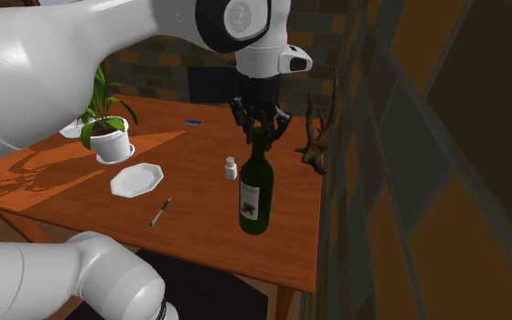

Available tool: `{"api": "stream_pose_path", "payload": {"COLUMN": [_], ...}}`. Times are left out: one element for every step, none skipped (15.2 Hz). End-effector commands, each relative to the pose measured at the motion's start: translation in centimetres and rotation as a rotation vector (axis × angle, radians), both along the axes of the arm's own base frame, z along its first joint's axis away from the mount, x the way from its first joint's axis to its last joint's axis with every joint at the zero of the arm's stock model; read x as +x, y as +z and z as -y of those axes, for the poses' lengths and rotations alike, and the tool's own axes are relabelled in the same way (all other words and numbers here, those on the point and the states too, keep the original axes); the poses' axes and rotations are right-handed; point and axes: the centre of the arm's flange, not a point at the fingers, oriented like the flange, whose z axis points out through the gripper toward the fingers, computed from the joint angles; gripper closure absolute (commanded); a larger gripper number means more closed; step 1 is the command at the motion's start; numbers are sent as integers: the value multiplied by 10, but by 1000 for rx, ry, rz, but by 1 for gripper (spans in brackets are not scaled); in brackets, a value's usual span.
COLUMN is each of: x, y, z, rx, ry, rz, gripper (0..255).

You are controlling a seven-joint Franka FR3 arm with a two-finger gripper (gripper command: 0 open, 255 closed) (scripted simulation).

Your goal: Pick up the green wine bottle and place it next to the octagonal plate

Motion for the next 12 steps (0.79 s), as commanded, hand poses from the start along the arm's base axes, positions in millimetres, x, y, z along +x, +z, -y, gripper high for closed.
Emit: {"api": "stream_pose_path", "payload": {"x": [3,5,7,9,11,13,15,17,19,21,23,25], "y": [3,3,3,3,3,3,3,4,4,4,4,4], "z": [-20,-33,-46,-59,-72,-85,-98,-111,-124,-138,-151,-164], "rx": [0,0,0,0,0,0,0,0,0,0,0,0], "ry": [0,0,0,0,0,0,0,0,0,0,0,0], "rz": [0,0,0,0,0,0,0,0,0,0,0,0], "gripper": [255,255,255,255,255,255,255,255,255,255,255,255]}}
